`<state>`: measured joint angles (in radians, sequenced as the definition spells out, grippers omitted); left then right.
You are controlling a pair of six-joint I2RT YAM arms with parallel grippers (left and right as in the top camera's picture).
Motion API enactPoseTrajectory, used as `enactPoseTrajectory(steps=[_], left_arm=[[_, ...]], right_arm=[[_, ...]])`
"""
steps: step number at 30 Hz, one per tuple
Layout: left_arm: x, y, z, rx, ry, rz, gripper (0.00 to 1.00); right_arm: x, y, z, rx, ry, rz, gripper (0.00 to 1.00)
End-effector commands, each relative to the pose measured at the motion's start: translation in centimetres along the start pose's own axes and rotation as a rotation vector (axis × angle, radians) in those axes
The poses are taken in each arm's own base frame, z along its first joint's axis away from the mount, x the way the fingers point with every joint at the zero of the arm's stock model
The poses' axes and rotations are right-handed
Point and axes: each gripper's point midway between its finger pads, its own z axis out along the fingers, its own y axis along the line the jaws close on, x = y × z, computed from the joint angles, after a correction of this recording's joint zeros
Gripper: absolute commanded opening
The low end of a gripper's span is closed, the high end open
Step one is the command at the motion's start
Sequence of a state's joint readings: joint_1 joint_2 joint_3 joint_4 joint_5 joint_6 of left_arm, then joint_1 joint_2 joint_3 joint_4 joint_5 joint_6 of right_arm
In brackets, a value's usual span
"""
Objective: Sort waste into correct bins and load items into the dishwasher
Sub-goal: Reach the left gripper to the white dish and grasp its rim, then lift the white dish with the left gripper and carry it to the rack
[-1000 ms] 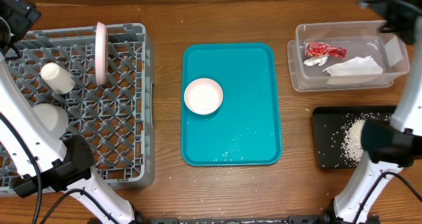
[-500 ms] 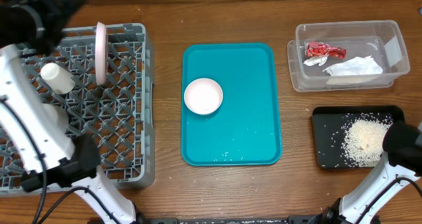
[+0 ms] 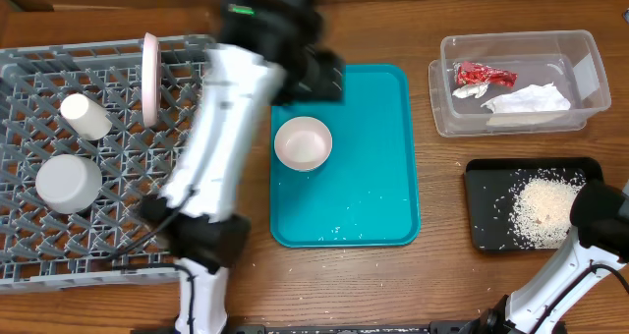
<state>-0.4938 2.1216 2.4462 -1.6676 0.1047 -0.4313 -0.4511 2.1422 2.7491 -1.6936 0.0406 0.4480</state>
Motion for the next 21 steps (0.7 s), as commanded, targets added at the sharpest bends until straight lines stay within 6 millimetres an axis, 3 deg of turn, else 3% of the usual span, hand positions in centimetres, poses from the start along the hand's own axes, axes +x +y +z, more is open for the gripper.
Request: enactPoseTrajectory(steps=[1,5,8,9,12,16,21], left_arm=[[0.4,1.1,5.5,-0.261,0.022,-0.013,0.7],[1.3,-0.6,10.6,-0.235,0.114,-0.002,0.68],[1.8,-0.6,13.5,-0.245,0.165,-0.032,0.43],[1.8,-0.4,14.4,-0.257,0.177,-0.043,0.4],[1.7,0.5,16.5,-0.289,0.199,-0.054,0.41],[1.4,2.0,18.8,-0.335,0.22,-0.058,0.5],[1.8,2.6,20.2,-0.34,0.256,-0.05,0.5]], right_arm=[[-0.5,0.1,-1.4,-0.018,-0.039,-0.002,1.0],[-0.5,0.2,-1.4,-0.018,-0.039,-0.002,1.0],[-0.5,0.2,-1.4,-0.018,-0.039,-0.002,1.0],[-0.5,0.2,-1.4,-0.018,-0.039,-0.002,1.0],[-0.5,0.2,-1.4,-0.018,-0.039,-0.002,1.0],[-0.5,0.2,-1.4,-0.019,-0.039,-0.002,1.0],[-0.5,0.2,-1.4,-0.018,-0.039,-0.002,1.0]])
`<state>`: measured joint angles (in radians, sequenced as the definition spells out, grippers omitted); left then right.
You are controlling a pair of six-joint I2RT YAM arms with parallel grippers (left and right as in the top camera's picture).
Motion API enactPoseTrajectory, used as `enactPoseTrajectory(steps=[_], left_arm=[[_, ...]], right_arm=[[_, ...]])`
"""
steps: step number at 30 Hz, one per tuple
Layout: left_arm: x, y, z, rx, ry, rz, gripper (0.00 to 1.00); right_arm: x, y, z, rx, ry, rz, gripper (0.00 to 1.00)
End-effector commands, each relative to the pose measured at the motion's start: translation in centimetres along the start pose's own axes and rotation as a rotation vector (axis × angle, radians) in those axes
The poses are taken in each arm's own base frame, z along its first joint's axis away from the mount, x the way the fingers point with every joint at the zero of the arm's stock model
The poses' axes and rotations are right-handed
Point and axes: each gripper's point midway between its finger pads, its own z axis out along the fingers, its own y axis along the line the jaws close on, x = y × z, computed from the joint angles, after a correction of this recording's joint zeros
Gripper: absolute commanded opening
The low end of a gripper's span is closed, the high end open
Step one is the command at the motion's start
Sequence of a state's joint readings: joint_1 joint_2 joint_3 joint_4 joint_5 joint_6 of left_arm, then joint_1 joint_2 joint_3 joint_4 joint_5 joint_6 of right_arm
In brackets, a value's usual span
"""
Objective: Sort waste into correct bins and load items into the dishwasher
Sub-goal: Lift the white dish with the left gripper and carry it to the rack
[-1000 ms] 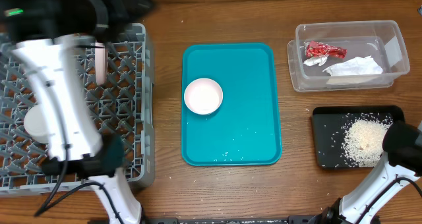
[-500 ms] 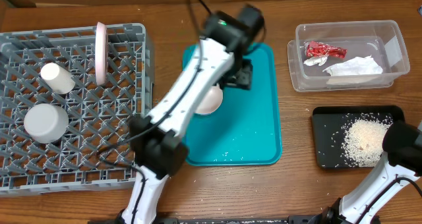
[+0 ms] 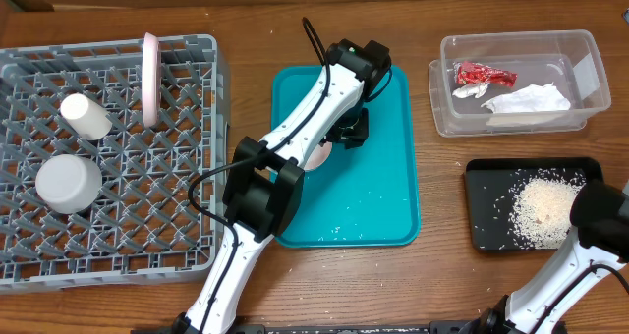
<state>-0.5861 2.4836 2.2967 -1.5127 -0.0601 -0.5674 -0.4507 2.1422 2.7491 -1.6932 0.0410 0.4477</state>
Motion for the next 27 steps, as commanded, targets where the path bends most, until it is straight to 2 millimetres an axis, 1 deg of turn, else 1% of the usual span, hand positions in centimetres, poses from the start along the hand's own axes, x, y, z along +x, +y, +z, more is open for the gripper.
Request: enactPoseTrajectory(steps=[1,4,6,7,9,13,14,16,17,18,19,21,22,23,25,26,27], left_arm=[[-0.3,0.6,1.6,-0.027,0.013,-0.001,0.49],[-0.4,0.5,1.8,-0.026,0.011,-0.001,0.37],[-0.4,0.5,1.8,-0.027,0.011,-0.001,0.24],[-0.5,0.4,1.8,-0.025,0.008,-0.002,0.15],[-0.6,0.5,1.8,-0.026,0.006,-0.004,0.04],[-0.4,0.6,1.6,-0.029,0.01,0.003,0.04],[-0.3,0.6,1.3,-0.028,0.012,0.013,0.04],[-0.3,0.9,0.0,-0.026,0.009,0.019,0.04],[-0.3,1.1,-1.2,-0.023,0.0,0.015,0.04],[-0.5,1.6,-3.9,-0.004,-0.031,0.004,0.04],[-0.7,1.9,-5.7,0.012,-0.059,-0.003,0.04],[-1.6,1.9,-9.2,0.086,-0.145,0.022,0.04],[-1.9,2.4,-11.0,0.113,-0.191,0.005,0.04],[-2.1,3.0,-12.8,0.137,-0.236,-0.008,0.04],[-2.3,4.5,-15.8,0.169,-0.304,-0.034,0.04],[-2.2,5.6,-17.3,0.187,-0.336,-0.055,0.04],[-2.1,6.6,-18.4,0.198,-0.359,-0.06,0.04]], right_arm=[[-0.5,0.1,-1.4,-0.018,-0.039,-0.002,1.0],[-0.5,0.1,-1.4,-0.018,-0.039,-0.002,1.0],[-0.5,0.1,-1.4,-0.019,-0.039,-0.002,1.0],[-0.5,0.1,-1.4,-0.018,-0.039,-0.002,1.0],[-0.5,0.1,-1.4,-0.018,-0.039,-0.002,1.0],[-0.5,0.1,-1.4,-0.018,-0.038,-0.002,1.0],[-0.5,0.1,-1.4,-0.018,-0.038,-0.002,1.0],[-0.5,0.1,-1.4,-0.018,-0.038,-0.002,1.0],[-0.5,0.1,-1.4,-0.018,-0.039,-0.002,1.0],[-0.5,0.1,-1.4,-0.018,-0.039,-0.002,1.0],[-0.5,0.1,-1.4,-0.018,-0.039,-0.002,1.0],[-0.5,0.1,-1.4,-0.018,-0.038,-0.002,1.0],[-0.5,0.1,-1.4,-0.018,-0.039,-0.002,1.0],[-0.5,0.1,-1.4,-0.018,-0.039,-0.002,1.0],[-0.5,0.1,-1.4,-0.018,-0.038,-0.002,1.0],[-0.5,0.1,-1.4,-0.019,-0.039,-0.002,1.0],[-0.5,0.1,-1.4,-0.018,-0.039,-0.002,1.0]])
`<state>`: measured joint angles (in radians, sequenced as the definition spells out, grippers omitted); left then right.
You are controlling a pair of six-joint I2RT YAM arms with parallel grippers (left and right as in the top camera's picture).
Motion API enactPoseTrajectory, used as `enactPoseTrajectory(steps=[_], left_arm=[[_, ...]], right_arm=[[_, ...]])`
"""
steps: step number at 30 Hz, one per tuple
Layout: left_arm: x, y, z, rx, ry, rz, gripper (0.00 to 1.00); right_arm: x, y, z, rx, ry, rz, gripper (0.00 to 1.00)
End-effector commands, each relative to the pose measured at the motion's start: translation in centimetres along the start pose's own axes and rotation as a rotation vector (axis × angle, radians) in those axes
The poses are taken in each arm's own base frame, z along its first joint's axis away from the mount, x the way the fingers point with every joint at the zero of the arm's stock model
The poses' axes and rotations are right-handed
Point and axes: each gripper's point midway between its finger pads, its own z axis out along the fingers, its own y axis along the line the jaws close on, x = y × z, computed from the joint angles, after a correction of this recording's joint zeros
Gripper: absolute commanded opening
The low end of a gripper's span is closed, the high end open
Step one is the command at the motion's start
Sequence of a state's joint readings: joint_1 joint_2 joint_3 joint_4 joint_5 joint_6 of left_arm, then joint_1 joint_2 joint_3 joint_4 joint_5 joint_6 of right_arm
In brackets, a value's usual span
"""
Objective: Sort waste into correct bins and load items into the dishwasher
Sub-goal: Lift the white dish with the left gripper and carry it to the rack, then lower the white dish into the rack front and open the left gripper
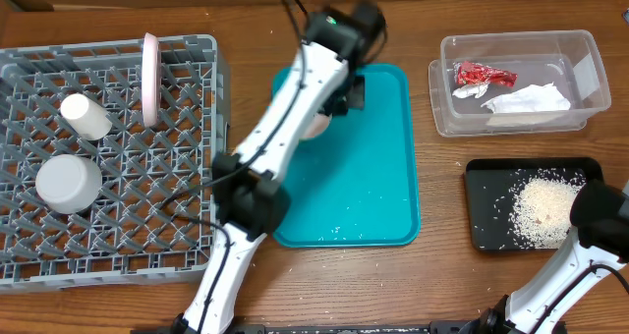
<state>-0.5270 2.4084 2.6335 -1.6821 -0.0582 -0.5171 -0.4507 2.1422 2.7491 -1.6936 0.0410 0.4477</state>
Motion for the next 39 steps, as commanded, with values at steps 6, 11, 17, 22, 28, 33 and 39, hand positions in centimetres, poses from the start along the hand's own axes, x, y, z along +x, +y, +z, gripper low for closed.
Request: enactPoseTrajectory(steps=[6,11,17,22,28,33,39], left_arm=[[-0.4,9.8,-13.7,0.138,-0.24,-0.127,0.04],[3.6,16.9,-14.2,0.154,-0.162,-0.305,0.04],[5.4,22.2,-13.1,0.314,-0.11,-0.404,0.04],[4.8,24.5,-11.9,0.651,-0.167,-0.356,0.04],[5.7,27.3,-11.1,0.955,-0.307,-0.376,0.04],[6.9,28.9,-10.4,1.085,-0.44,-0.372,0.04],[7.9,28.6,-8.9,1.196,-0.536,-0.377,0.04]], right_arm=[[-0.5,0.1,-1.4,-0.018,-0.039,-0.002,1.0],[-0.5,0.1,-1.4,-0.018,-0.039,-0.002,1.0],[-0.5,0.1,-1.4,-0.018,-0.039,-0.002,1.0],[-0.5,0.1,-1.4,-0.018,-0.039,-0.002,1.0],[-0.5,0.1,-1.4,-0.018,-0.039,-0.002,1.0],[-0.5,0.1,-1.4,-0.018,-0.039,-0.002,1.0],[-0.5,0.1,-1.4,-0.018,-0.039,-0.002,1.0]])
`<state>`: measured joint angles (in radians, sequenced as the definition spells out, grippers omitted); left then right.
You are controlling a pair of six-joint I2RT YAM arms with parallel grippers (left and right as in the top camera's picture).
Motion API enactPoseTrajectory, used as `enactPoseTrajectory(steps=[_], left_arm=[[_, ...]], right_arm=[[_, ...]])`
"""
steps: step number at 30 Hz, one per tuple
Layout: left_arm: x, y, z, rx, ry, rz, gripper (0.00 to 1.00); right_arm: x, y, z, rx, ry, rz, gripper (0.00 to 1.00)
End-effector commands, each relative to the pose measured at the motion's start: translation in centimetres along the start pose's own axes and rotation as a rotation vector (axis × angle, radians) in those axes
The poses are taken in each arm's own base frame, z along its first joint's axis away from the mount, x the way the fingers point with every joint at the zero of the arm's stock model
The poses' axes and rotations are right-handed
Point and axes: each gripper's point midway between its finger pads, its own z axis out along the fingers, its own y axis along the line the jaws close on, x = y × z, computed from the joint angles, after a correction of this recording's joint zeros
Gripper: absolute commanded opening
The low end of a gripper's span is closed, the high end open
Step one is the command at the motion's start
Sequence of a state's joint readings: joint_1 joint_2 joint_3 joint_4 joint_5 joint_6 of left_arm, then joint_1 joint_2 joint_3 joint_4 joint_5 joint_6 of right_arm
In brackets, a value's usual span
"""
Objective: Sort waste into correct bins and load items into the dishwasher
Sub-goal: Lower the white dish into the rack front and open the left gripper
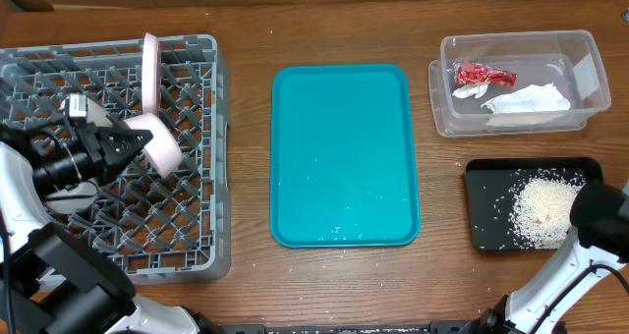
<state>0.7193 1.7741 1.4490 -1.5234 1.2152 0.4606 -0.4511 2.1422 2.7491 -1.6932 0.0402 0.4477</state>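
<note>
Over the grey dish rack point(197, 246) at the left, my left gripper point(141, 141) is shut on the rim of a small pink bowl point(162, 147), which is tilted on its side just above the rack's grid. A pink plate point(150, 59) stands upright in the rack's back row. A white cup point(77, 106) lies in the rack, partly behind my left arm. The teal tray point(344, 157) in the middle holds only a few rice grains. Of my right arm only a black joint and a white link point(590, 221) show at the lower right; its gripper is out of view.
A clear bin point(580, 49) at the back right holds a red wrapper point(484, 75) and a crumpled white napkin point(531, 100). In front of it a black tray point(486, 206) carries a heap of rice point(541, 208). A few grains lie on the wood beside it.
My left arm was reaching over the tray's back left with the bowl at its gripper. Now the bowl is off the tray, held in my left gripper over the rack.
The pink bowl sat on the teal tray while my left arm swung over the rack's edge. Then the left gripper was down at the bowl, and later at the tray's back left. Now the tray is bare and the bowl hangs over the rack.
</note>
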Motion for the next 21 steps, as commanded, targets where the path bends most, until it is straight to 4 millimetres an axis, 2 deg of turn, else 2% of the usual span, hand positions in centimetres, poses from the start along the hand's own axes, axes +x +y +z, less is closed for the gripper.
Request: enactPoseTrajectory(steps=[1,5,10,16,21], left_arm=[[0.6,-0.9,0.6,0.143,-0.069,0.108,0.04],[1.6,0.7,1.3,0.159,-0.072,0.08,0.04],[1.6,1.4,1.6,0.169,-0.085,0.098,0.04],[1.5,2.2,0.9,0.141,-0.092,0.02,0.04],[2.0,4.0,0.2,0.04,-0.063,-0.028,0.04]], right_arm=[[-0.5,0.1,-1.4,-0.018,-0.039,-0.002,1.0],[-0.5,0.1,-1.4,-0.018,-0.039,-0.002,1.0],[-0.5,0.1,-1.4,-0.018,-0.039,-0.002,1.0],[-0.5,0.1,-1.4,-0.018,-0.039,-0.002,1.0],[-0.5,0.1,-1.4,-0.018,-0.039,-0.002,1.0]])
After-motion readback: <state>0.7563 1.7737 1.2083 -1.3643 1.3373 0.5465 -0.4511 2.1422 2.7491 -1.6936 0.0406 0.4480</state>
